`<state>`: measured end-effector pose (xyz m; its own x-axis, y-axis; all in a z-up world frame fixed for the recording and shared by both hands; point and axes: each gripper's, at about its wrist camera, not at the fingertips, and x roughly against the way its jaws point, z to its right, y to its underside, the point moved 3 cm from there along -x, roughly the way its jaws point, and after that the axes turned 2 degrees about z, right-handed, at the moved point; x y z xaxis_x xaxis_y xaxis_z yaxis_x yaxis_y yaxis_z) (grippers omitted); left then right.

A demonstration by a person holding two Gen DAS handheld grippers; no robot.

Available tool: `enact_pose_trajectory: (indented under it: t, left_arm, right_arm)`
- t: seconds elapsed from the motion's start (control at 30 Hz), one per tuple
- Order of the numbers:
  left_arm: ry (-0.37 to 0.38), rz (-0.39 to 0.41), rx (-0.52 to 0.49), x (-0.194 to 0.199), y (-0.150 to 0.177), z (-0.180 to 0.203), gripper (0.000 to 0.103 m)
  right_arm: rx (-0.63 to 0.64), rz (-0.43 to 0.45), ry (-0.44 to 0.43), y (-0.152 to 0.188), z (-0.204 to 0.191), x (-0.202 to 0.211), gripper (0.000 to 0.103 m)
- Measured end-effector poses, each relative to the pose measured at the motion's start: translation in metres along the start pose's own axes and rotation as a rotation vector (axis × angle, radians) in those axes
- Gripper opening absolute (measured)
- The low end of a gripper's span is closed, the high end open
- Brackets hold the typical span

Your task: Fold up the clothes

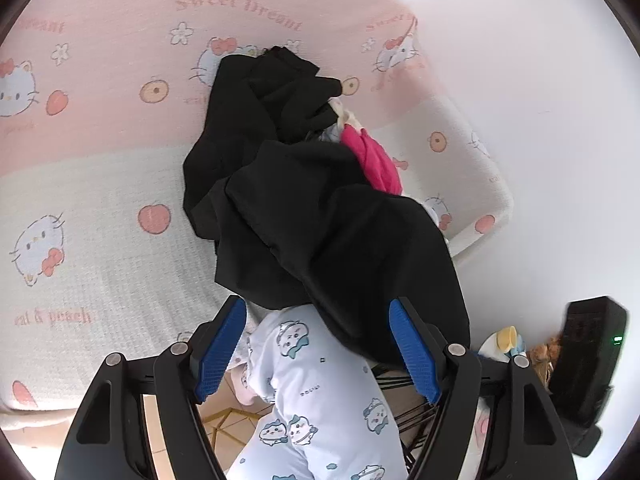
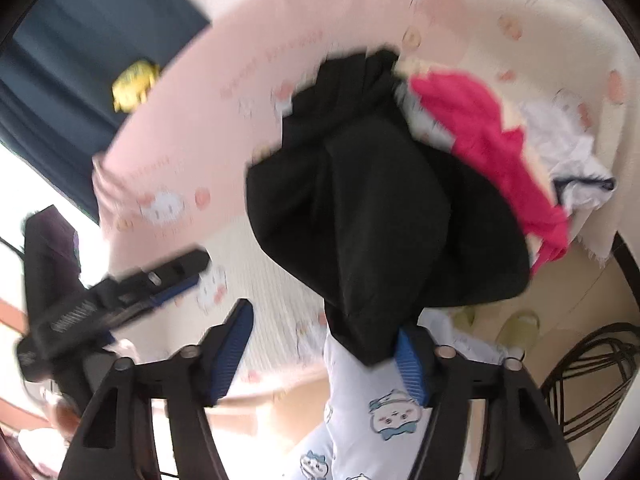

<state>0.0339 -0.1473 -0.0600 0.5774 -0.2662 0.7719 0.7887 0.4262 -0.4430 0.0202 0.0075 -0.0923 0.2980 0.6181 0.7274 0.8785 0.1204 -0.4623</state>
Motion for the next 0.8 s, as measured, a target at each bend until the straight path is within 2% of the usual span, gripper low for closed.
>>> enact_pose_trajectory:
  t: [0.1,0.17,0.27,0.53,0.8]
  left_arm:
    - [-0.007,0.0,-0.016,-0.004,-0.005,0.007,0.073]
    - [-0.029,0.004,-0.033,-0.006,-0.011,0.012,0.073]
    - [-0.053,0.012,-0.05,-0.01,-0.021,0.021,0.072]
    - [-0.098,0.002,-0.096,-0.034,-0.049,0.039,0.072]
    - [-0.194,-0.028,-0.124,-0.071,-0.084,0.035,0.072]
  right_arm:
    - [-0.034,0.093,-0.028,-0.008,0.013,0.033,0.068]
    - [-0.065,0.158,-0.069,-0.014,0.026,0.057,0.077]
    - [-0.152,0.212,-0.083,-0.022,0.059,0.075,0.077]
    - [-0.379,0.152,-0.043,-0.027,0.148,0.053,0.077]
    - [-0.483,0.095,-0.082,-0.025,0.193,-0.005,0.077]
